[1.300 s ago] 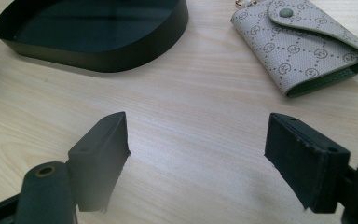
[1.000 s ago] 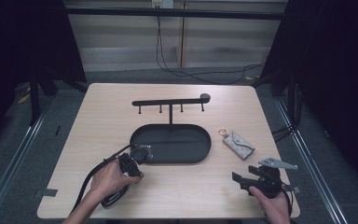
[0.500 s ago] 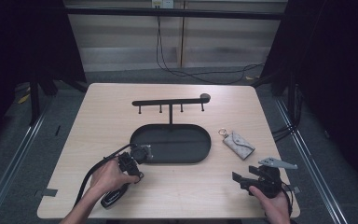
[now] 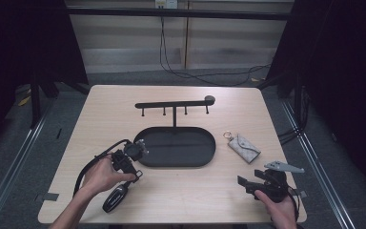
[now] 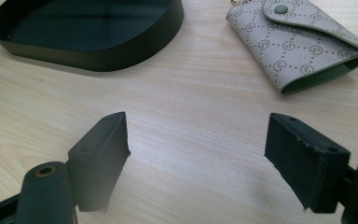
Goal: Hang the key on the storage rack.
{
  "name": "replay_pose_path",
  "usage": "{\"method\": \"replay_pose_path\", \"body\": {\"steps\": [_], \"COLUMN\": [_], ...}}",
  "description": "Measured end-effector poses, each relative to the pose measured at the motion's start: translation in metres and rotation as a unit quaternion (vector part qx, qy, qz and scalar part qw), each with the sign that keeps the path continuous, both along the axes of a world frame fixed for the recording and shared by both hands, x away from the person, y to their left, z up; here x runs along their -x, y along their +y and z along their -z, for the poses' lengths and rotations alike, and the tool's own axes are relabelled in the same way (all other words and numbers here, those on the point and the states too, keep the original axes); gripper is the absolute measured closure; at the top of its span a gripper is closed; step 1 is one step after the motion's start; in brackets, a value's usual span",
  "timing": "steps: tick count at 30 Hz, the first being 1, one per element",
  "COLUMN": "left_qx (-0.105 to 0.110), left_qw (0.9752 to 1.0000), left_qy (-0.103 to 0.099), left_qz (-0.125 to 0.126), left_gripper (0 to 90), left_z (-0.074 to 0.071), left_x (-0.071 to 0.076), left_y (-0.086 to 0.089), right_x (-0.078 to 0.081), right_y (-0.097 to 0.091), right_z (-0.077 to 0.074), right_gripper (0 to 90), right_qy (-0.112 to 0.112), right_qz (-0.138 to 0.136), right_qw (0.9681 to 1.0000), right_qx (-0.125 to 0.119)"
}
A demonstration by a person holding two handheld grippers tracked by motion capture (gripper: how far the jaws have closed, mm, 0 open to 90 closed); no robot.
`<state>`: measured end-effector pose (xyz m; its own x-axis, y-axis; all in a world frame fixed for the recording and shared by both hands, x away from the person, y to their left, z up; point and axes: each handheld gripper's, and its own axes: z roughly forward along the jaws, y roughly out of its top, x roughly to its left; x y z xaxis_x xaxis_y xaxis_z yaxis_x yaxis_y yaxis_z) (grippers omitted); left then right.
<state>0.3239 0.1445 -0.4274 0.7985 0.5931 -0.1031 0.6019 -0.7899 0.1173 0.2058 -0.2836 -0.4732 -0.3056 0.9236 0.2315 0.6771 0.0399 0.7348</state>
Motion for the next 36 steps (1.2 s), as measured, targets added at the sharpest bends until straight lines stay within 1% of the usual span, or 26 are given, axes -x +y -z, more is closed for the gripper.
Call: {"method": "replay_pose_path", "body": {"steps": [1, 2, 3, 4, 5, 7, 8, 11, 12, 13, 16, 18, 21, 22, 23, 25, 26, 28, 29, 31, 32, 33, 34, 36], "left_qx": [0.000, 0.002, 0.002, 0.003, 0.008, 0.010, 0.008, 0.012, 0.012, 0.013, 0.015, 0.013, 0.025, 0.025, 0.025, 0.024, 0.020, 0.017, 0.015, 0.019, 0.021, 0.021, 0.025, 0.023], "left_qw": [1.0000, 1.0000, 1.0000, 1.0000, 0.9999, 0.9999, 0.9999, 0.9998, 0.9998, 0.9998, 0.9997, 0.9997, 0.9992, 0.9992, 0.9993, 0.9993, 0.9993, 0.9993, 0.9992, 0.9990, 0.9990, 0.9990, 0.9988, 0.9988], "left_qy": [0.000, -0.001, -0.001, -0.004, -0.007, -0.010, -0.008, -0.015, -0.015, -0.017, -0.019, -0.019, -0.030, -0.030, -0.029, -0.027, -0.031, -0.032, -0.035, -0.039, -0.036, -0.036, -0.038, -0.038], "left_qz": [0.000, -0.001, -0.001, 0.000, -0.002, -0.001, 0.003, 0.005, 0.005, 0.005, 0.001, 0.006, -0.003, -0.003, -0.001, -0.003, -0.010, -0.010, -0.009, -0.012, -0.014, -0.014, -0.018, -0.019], "left_gripper": [70.8, 70.8, 70.8, 70.8, 70.8, 70.8, 70.8, 70.8, 70.8, 70.8, 70.8, 70.8, 70.8, 70.8, 70.8, 70.9, 70.8, 70.9, 70.8, 70.8, 70.8, 70.8, 70.8, 70.8], "left_z": [0.000, -0.006, -0.006, -0.011, -0.013, -0.015, -0.020, -0.027, -0.027, -0.033, -0.037, -0.041, -0.050, -0.050, -0.054, -0.056, -0.059, -0.061, -0.065, -0.069, -0.071, -0.071, -0.074, -0.076], "left_x": [0.000, 0.000, 0.000, 0.000, -0.001, -0.001, -0.002, -0.002, -0.002, -0.003, -0.003, -0.003, -0.004, -0.004, -0.005, -0.005, -0.006, -0.006, -0.006, -0.007, -0.007, -0.007, -0.008, -0.009], "left_y": [0.000, 0.003, 0.003, 0.006, 0.007, 0.009, 0.010, 0.012, 0.012, 0.013, 0.014, 0.015, 0.018, 0.018, 0.019, 0.020, 0.021, 0.022, 0.023, 0.024, 0.025, 0.025, 0.026, 0.027], "right_x": [0.000, 0.000, 0.000, 0.000, 0.000, 0.000, 0.000, 0.000, 0.000, 0.001, 0.000, 0.001, 0.000, 0.000, 0.001, 0.001, 0.000, 0.000, 0.000, 0.000, 0.000, 0.000, 0.000, 0.000], "right_y": [0.000, 0.000, 0.000, 0.000, 0.000, 0.000, 0.000, 0.000, 0.000, 0.000, -0.001, 0.000, -0.001, -0.001, -0.001, -0.001, -0.001, -0.001, -0.001, 0.000, 0.000, 0.000, 0.000, -0.001], "right_z": [0.000, 0.000, 0.000, 0.000, 0.000, 0.000, 0.000, 0.000, 0.000, 0.000, 0.000, 0.000, 0.000, 0.000, 0.000, 0.000, 0.000, 0.000, 0.000, 0.000, 0.000, 0.000, 0.000, 0.000], "right_gripper": [21.2, 21.2, 21.2, 21.2, 21.2, 21.2, 21.2, 21.2, 21.2, 21.2, 21.2, 21.2, 21.2, 21.2, 21.2, 21.2, 21.2, 21.2, 21.2, 21.2, 21.2, 21.2, 21.2, 21.2], "right_qy": [0.000, 0.000, 0.000, 0.000, 0.001, 0.000, 0.000, 0.000, 0.000, 0.000, 0.000, 0.000, 0.000, 0.000, 0.000, 0.000, 0.000, 0.000, 0.000, 0.001, 0.001, 0.001, 0.001, 0.000], "right_qz": [0.000, 0.001, 0.001, 0.001, 0.001, 0.001, 0.002, 0.002, 0.002, 0.003, 0.003, 0.003, 0.003, 0.003, 0.003, 0.003, 0.003, 0.004, 0.004, 0.003, 0.003, 0.003, 0.003, 0.004], "right_qw": [1.0000, 1.0000, 1.0000, 1.0000, 1.0000, 1.0000, 1.0000, 1.0000, 1.0000, 1.0000, 1.0000, 1.0000, 1.0000, 1.0000, 1.0000, 1.0000, 1.0000, 1.0000, 1.0000, 1.0000, 1.0000, 1.0000, 1.0000, 1.0000], "right_qx": [0.000, 0.000, 0.000, -0.001, 0.000, -0.001, -0.001, -0.001, -0.001, -0.002, -0.002, -0.002, -0.002, -0.002, -0.002, -0.002, -0.002, -0.002, -0.002, -0.002, -0.002, -0.002, -0.002, -0.002]}}
